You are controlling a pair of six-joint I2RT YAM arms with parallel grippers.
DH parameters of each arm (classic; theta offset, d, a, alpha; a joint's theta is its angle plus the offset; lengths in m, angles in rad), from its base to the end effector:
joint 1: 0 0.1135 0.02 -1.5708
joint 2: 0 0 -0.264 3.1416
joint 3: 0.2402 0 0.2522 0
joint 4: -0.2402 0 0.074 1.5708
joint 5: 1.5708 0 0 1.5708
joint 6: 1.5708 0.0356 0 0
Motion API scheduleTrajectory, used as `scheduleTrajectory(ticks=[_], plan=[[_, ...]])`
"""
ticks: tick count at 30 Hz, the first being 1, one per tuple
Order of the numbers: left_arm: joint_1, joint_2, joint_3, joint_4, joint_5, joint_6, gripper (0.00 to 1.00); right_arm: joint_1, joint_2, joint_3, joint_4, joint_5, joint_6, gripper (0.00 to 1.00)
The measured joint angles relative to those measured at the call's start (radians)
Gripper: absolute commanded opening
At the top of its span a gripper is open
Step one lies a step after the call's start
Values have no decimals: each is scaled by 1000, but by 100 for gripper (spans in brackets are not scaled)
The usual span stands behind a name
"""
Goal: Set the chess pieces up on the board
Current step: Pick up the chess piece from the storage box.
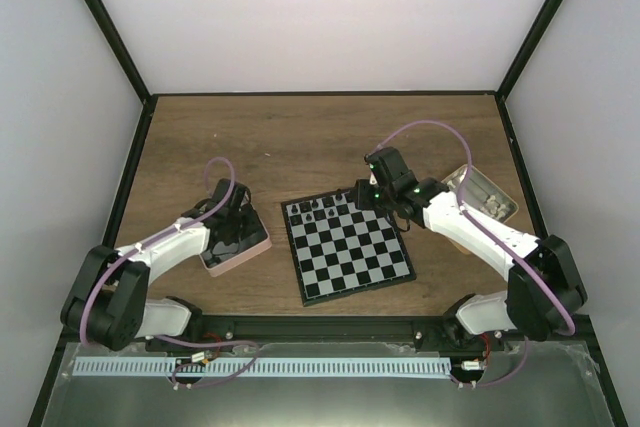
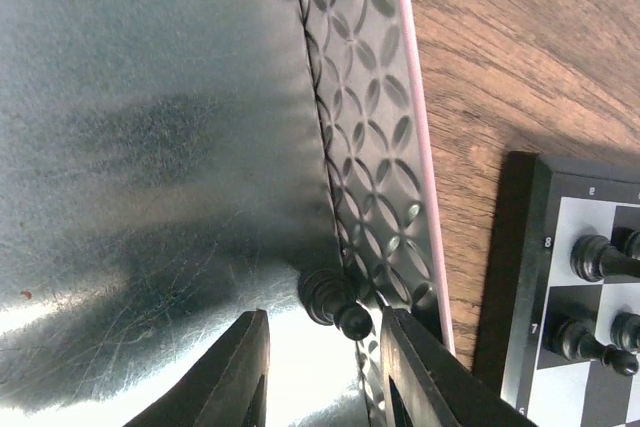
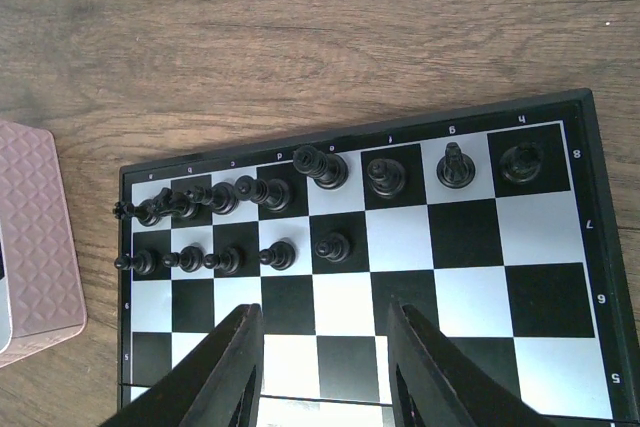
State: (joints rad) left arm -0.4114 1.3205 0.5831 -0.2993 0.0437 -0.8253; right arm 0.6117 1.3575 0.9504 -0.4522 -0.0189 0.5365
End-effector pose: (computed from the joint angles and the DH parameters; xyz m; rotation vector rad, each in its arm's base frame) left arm 0.2121 -0.0942 0.1547 -0.5373 2.6375 -0.4748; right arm 0.2324 0.1639 0.2466 -0.1029 2.5015 0.5251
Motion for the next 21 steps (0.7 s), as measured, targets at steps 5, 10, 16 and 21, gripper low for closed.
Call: scheduleTrajectory(ticks=[5,10,16,21], plan=[[2,1,-8,26,13,8,31,0,1,0,1,0,0,36],[4,24,-17,53,10,12,26,0,2,-3,2,-5,2,36],[4,56,-9,49,-27,9,24,0,2,-3,2,-7,3,36],[5,57,-3,31,-48,9,19,0,6,-4,6,-11,6,36]])
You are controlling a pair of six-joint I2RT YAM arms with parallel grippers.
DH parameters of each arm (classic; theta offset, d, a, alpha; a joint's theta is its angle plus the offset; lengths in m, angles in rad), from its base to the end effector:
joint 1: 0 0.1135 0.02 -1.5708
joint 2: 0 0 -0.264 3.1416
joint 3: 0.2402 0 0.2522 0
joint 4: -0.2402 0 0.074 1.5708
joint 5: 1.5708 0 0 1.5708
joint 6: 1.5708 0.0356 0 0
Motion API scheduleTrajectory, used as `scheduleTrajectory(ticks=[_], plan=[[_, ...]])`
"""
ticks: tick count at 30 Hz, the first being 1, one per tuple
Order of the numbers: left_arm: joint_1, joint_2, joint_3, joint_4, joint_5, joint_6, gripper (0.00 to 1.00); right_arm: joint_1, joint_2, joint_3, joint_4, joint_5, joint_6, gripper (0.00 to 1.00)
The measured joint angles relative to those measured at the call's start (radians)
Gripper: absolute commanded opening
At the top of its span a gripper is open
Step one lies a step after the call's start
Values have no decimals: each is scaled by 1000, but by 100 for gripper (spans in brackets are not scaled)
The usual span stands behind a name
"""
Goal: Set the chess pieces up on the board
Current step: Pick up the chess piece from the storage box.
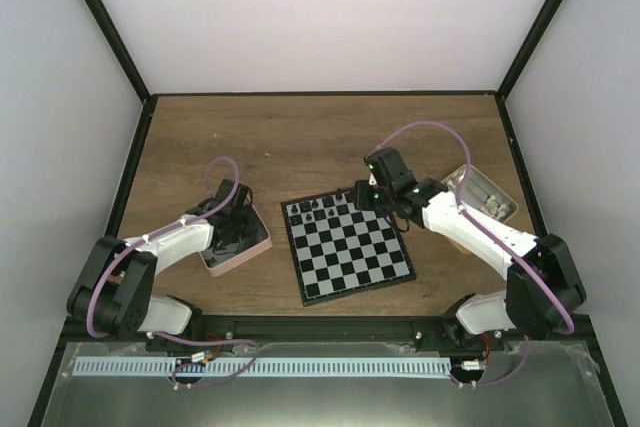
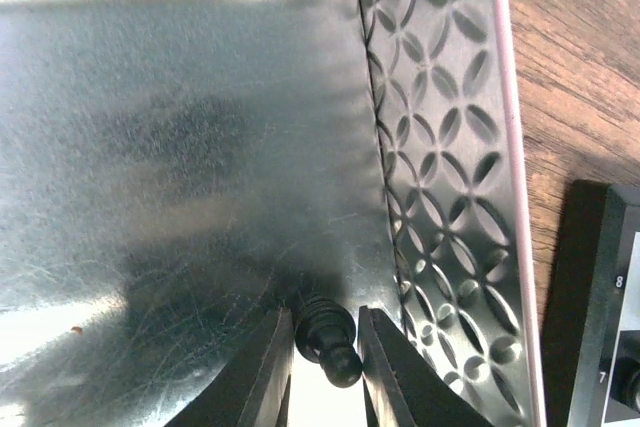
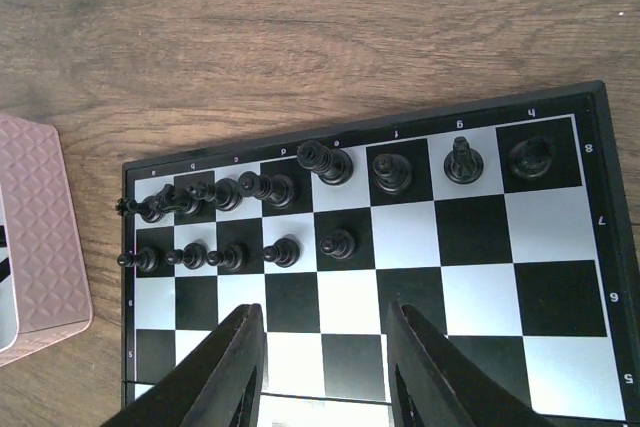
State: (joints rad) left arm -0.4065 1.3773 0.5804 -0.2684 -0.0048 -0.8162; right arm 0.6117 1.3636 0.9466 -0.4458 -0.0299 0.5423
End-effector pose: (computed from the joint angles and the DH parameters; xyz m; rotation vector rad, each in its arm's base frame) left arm 0.2172 -0.0933 0.1434 -0.5504 2.6410 -0.3946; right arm 0.2329 0.1647 0.2442 -0.1010 2.5091 0.5377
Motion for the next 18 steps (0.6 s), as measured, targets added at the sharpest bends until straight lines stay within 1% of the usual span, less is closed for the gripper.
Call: scheduleTrajectory(ticks=[5,9,18], plan=[[0,6,28,-29,-24,8,18,0,2,-2,2,-4,2,36],[0,7,51,-51,-40,14,14,0,3,-2,6,-7,2,35],[1,31,66,-71,-44,29,14,0,3,-14,10,-11,2,35]])
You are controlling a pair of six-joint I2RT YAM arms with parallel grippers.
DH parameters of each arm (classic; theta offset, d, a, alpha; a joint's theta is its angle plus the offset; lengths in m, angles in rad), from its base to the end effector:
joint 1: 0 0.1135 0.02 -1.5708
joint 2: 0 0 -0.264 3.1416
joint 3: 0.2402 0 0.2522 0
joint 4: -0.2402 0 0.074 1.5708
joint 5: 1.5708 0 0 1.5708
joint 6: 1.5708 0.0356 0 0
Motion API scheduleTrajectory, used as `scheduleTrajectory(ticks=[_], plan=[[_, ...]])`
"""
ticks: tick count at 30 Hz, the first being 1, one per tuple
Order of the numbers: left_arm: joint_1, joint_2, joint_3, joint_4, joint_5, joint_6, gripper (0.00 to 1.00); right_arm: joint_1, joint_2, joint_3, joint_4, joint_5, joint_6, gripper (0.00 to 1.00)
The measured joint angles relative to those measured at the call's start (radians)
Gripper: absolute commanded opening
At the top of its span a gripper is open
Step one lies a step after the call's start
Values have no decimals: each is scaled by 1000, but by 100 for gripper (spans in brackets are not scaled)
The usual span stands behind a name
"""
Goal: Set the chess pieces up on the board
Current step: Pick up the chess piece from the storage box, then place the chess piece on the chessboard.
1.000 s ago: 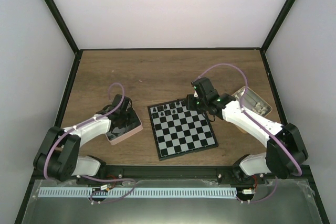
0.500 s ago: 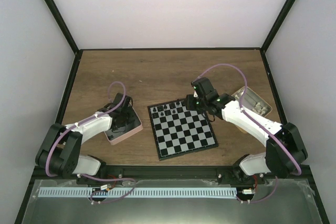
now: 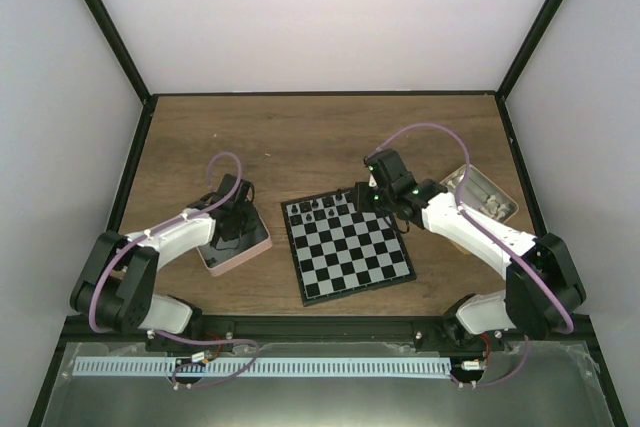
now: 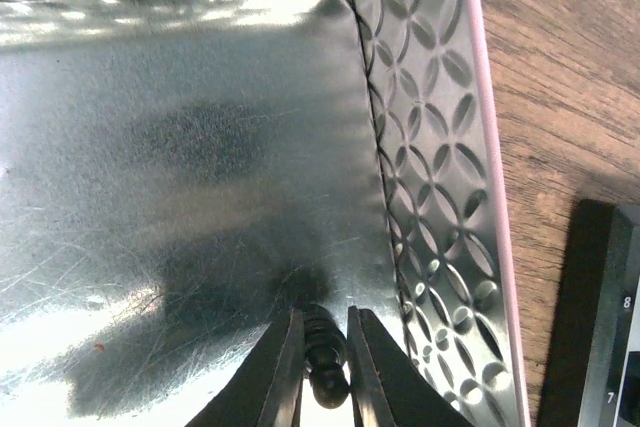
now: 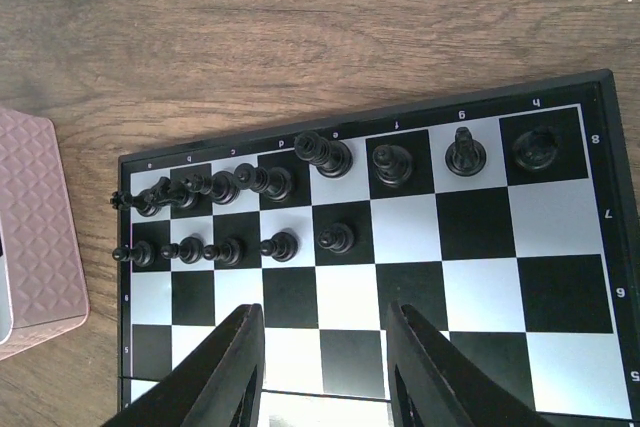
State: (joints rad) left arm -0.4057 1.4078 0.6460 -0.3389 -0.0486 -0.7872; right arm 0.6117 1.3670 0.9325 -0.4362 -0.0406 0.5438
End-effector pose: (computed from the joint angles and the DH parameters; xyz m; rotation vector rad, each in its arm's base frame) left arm 0.2262 -0.0953 0.1507 -0.5291 2.6570 -0.3100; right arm 0.2322 0.1646 0.2395 -0.1043 2.5201 0.5458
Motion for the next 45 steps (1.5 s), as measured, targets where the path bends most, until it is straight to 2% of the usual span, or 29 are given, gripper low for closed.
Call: scheduleTrajectory(ticks=[5,11,16,21,23,27,34,40,45], plan=[[0,1,2,-8,3,9,4,0,0,0,4,0,0,35],[0,-19,38,-75,-30,30,4,0,-2,-1,5,8,5,34],[0,-103,141,-187,-72,100,4,0,-74,-49,27,72,28,34],[-25,-144,277,-234,-24,159,4,0,-169,-73,47,193,45,35],[-69,-130,325,-248,-6,170,4,-6,-204,-87,65,246,50,35],[-186,-10,487,-278,10,193,5,-57,-243,-121,85,290,63,35],[-389,300,811,-370,-23,232,8,-174,-333,-220,86,309,102,38],[-474,544,1030,-464,-32,242,8,-295,-435,-291,80,304,127,38],[-508,694,1147,-533,-17,241,8,-324,-473,-314,79,296,131,39]])
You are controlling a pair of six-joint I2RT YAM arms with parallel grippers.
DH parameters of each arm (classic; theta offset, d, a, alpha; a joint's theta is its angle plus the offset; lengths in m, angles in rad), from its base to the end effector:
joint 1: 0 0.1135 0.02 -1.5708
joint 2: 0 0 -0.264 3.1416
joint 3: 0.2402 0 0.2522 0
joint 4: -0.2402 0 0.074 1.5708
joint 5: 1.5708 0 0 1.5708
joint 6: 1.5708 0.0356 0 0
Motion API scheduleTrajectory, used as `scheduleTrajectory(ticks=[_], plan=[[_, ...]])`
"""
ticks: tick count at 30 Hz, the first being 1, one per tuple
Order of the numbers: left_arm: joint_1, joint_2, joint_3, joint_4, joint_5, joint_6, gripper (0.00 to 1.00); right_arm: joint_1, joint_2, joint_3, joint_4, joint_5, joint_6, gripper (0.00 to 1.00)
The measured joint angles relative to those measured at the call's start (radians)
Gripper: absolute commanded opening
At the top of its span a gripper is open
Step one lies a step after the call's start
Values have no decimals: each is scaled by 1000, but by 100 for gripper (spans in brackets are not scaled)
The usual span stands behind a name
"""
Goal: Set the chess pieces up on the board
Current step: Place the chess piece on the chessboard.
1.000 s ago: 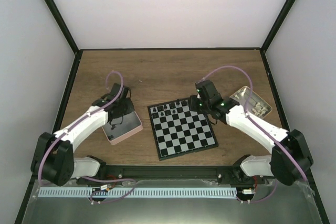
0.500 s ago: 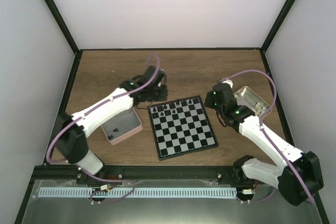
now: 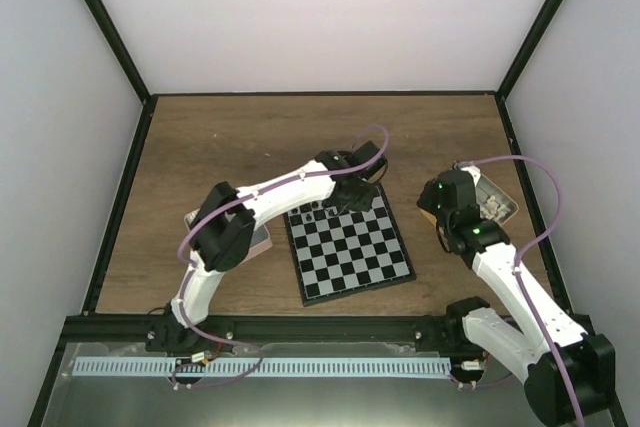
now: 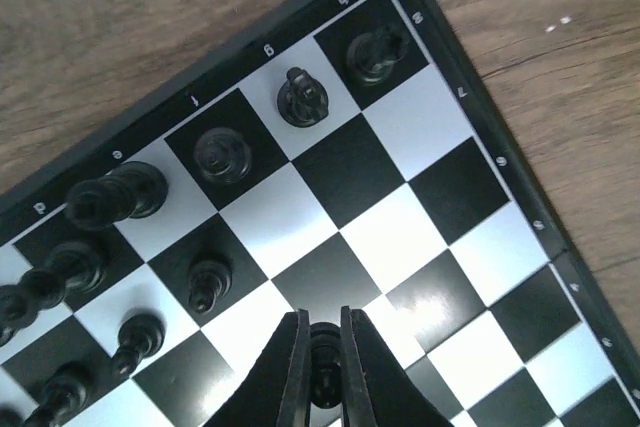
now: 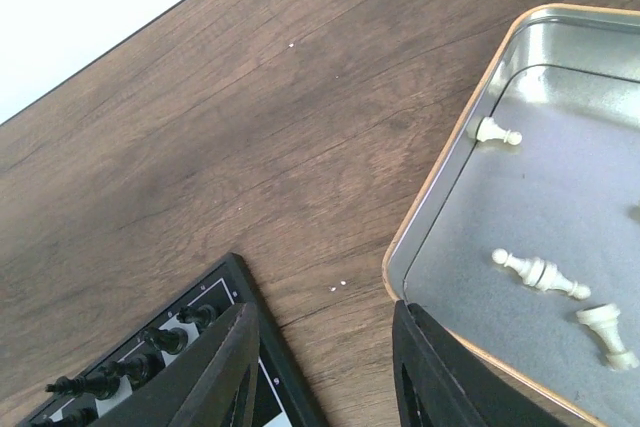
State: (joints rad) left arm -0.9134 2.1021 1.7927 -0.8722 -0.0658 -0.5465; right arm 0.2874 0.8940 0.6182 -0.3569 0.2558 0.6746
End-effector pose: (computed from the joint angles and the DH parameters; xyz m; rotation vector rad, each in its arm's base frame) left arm 0.2749 -0.3523 0.2223 0.4917 2.7494 -0.2986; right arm 0.1887 0.0464 0.2462 0.5607 2.1191 0.2635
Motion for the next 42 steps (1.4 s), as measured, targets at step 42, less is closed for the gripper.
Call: scheduleTrajectory(ticks=[42], plan=[[17,196,162,-61,-50,-5,17,-2,21,-45,59,-73,-5,39]])
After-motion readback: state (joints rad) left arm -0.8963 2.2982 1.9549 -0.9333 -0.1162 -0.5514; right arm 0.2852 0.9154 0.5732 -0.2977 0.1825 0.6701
